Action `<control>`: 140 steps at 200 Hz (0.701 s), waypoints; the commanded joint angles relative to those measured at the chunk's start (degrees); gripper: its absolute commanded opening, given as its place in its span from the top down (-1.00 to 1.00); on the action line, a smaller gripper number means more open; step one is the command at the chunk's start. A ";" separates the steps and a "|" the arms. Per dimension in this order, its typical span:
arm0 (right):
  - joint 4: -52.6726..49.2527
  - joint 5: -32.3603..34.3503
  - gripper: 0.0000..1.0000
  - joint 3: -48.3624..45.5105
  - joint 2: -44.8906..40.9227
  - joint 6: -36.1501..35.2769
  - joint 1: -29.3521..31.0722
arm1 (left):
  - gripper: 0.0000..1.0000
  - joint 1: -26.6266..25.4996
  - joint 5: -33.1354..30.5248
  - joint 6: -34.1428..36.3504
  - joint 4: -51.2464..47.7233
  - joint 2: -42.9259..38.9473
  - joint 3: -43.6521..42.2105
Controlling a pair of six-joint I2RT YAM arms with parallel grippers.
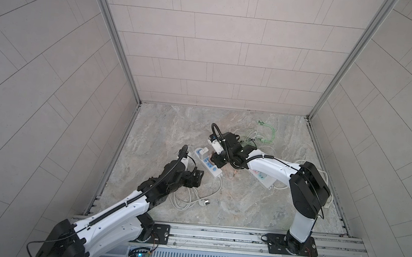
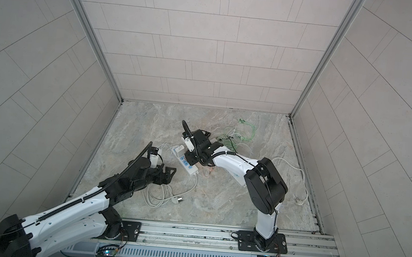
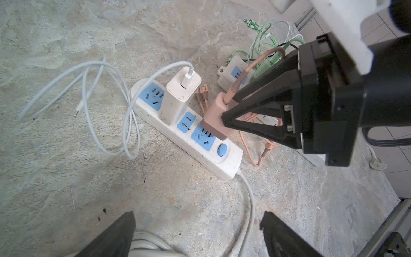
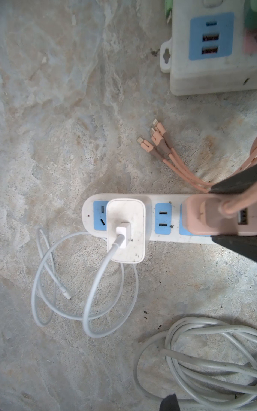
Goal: Insert the plug
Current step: 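Press the pink charger down into the blue socket with the right gripper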
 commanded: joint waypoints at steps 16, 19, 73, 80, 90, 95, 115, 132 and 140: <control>1.27 -0.44 1.00 1.11 0.74 -0.26 0.32 | -0.91 0.26 -0.84 0.87 -0.22 -0.45 -0.48; 1.31 -0.50 1.00 1.10 0.74 -0.27 0.28 | -0.91 0.24 -0.76 0.87 -0.17 -0.50 -0.48; 0.50 0.79 1.00 0.67 1.09 -0.76 0.28 | -0.91 0.24 -0.57 0.87 -0.15 -0.33 -0.39; 0.20 0.85 1.00 0.45 1.07 -1.03 0.28 | -0.90 0.21 -0.51 0.87 -0.14 -0.51 -0.39; -0.05 1.44 1.00 -0.21 0.77 -1.06 0.28 | -0.90 0.23 -0.59 0.87 -0.12 -0.51 -0.39; -0.01 1.69 1.00 -0.55 0.65 -1.07 0.28 | -0.90 0.23 -0.73 0.87 -0.08 -0.60 -0.41; 0.15 2.02 1.00 -2.06 -0.02 -0.72 0.37 | -0.91 0.25 -0.89 0.85 0.18 -0.47 -0.48; 0.78 2.32 1.00 -2.87 -0.08 -0.58 0.58 | -0.91 0.22 -0.66 0.78 0.46 -0.19 -0.39; 0.55 2.95 1.00 -2.87 0.18 -0.64 0.71 | -0.91 0.21 -0.58 0.78 0.60 0.02 -0.31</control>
